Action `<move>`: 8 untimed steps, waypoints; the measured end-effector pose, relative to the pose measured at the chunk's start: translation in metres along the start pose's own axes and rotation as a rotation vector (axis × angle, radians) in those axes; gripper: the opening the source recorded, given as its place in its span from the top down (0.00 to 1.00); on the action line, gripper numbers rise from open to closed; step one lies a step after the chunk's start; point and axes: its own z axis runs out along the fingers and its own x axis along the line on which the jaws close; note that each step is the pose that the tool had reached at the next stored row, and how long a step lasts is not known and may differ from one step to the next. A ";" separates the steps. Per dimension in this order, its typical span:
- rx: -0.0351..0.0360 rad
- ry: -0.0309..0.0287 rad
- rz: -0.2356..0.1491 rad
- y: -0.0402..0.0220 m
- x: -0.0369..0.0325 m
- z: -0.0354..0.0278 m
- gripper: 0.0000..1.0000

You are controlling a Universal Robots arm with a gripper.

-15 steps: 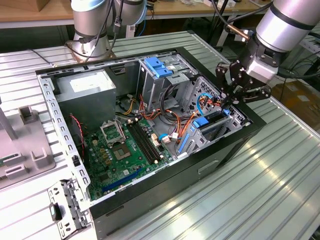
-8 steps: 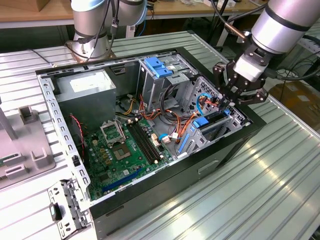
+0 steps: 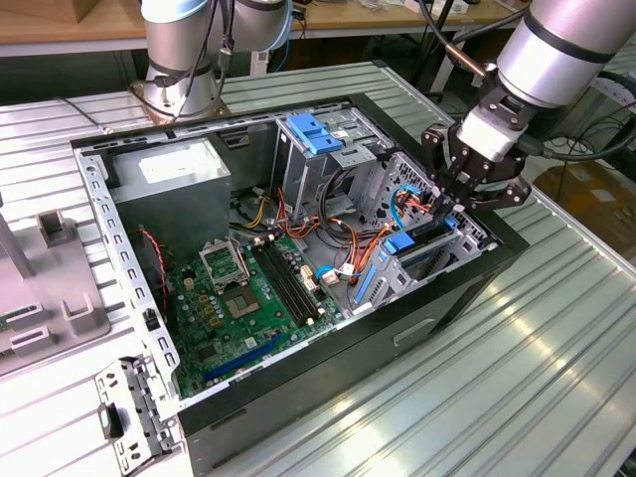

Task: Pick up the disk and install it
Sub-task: 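Insert the first disk wire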

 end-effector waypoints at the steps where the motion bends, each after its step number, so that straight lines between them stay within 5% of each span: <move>1: 0.0003 0.0003 0.006 0.0003 -0.0001 0.0000 0.83; 8: 0.0034 0.0022 0.060 0.0034 -0.0010 0.0000 0.83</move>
